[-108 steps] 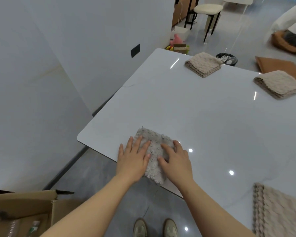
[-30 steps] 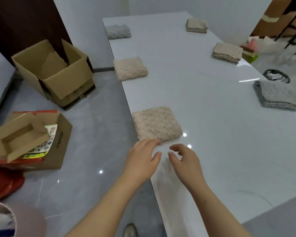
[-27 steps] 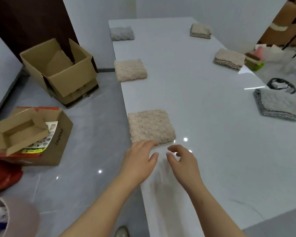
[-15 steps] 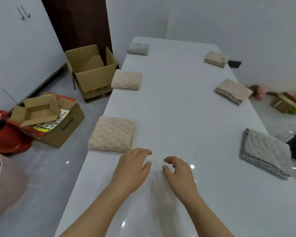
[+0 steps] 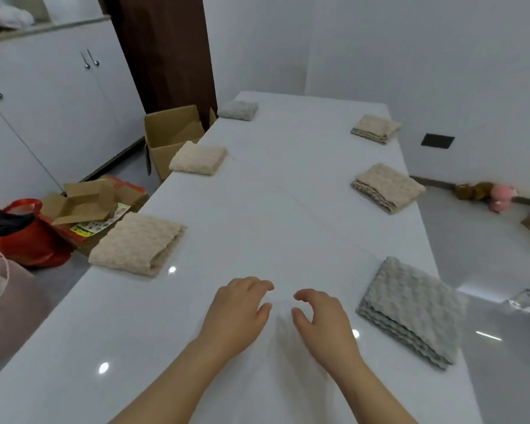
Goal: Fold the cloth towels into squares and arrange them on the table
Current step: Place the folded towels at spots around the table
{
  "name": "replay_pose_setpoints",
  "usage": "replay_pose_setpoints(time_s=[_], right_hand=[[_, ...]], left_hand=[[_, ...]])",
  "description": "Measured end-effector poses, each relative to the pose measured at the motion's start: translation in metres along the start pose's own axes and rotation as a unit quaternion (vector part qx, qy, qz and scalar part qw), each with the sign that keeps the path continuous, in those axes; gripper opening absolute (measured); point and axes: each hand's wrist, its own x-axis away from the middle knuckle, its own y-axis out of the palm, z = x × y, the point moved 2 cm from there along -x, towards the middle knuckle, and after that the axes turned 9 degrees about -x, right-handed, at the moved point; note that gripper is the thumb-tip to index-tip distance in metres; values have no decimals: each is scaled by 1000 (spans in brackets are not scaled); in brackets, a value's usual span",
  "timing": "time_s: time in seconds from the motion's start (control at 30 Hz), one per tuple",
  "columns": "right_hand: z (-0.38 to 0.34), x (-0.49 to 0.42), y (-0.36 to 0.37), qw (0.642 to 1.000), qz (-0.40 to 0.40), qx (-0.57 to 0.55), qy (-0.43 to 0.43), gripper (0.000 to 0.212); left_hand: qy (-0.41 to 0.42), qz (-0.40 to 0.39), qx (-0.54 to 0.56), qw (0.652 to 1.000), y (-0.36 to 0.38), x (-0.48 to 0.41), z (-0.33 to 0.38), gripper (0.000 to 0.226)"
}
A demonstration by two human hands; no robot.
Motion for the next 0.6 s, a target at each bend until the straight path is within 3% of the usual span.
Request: replay_pose_setpoints(time_s=[0.3,0.6], right_hand=[[90,16,-106,986,-124,38,-101,34],[145,11,-162,980,-141,33,-137,31]], left_hand=[[-139,42,10,989,32,14,149,40],[-268,46,145,951,66,23,232,38]])
